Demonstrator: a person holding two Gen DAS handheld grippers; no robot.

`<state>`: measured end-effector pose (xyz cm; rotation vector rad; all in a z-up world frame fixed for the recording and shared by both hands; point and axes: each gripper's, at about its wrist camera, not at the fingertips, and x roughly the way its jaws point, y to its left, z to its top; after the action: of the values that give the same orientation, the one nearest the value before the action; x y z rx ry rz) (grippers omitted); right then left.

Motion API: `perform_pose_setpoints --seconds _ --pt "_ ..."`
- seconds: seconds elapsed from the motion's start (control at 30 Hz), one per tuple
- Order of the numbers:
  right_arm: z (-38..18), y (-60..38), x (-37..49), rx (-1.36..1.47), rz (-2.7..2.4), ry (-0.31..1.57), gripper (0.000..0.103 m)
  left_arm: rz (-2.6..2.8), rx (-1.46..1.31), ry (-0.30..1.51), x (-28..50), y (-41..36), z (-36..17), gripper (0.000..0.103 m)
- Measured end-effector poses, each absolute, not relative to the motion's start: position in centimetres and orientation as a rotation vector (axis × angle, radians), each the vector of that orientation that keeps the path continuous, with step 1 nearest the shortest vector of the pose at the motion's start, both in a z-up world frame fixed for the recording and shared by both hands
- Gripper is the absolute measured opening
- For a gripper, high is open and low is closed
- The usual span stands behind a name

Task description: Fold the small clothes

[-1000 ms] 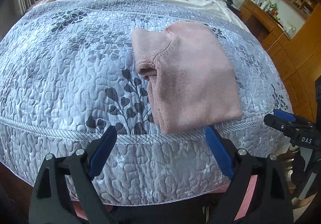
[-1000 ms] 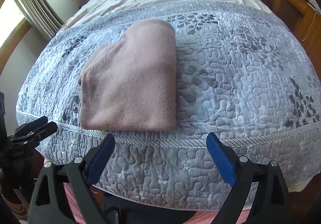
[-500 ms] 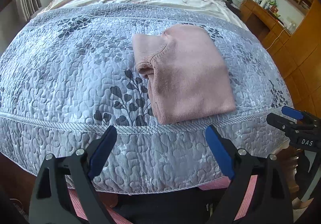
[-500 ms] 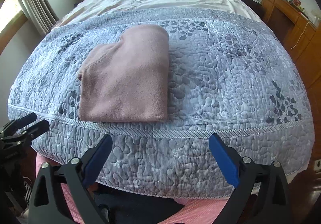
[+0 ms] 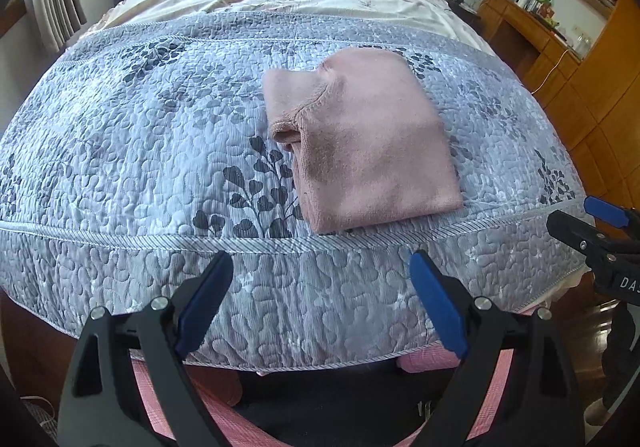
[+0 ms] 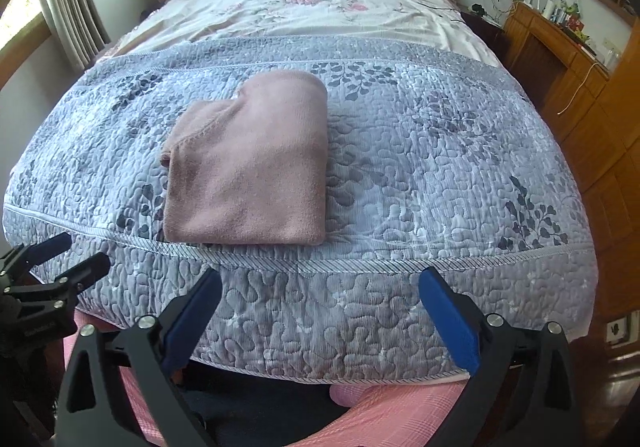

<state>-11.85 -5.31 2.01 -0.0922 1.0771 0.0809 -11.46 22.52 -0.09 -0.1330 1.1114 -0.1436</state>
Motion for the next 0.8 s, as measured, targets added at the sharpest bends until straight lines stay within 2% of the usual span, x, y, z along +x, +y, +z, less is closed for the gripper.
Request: perform_pose_setpoints --seconds 0.37,0.8 --pt "2.1 -5.5 -11.5 -0.078 0.092 1.070 0.099 -0.146 -0.127 1.080 -11.8 22.0 1.4 0.089" --pt "1.8 -5.9 -11.5 -0.057 0.075 1.063 0.099 -0.146 -0.127 1.095 -11.7 21.6 0.7 0.089"
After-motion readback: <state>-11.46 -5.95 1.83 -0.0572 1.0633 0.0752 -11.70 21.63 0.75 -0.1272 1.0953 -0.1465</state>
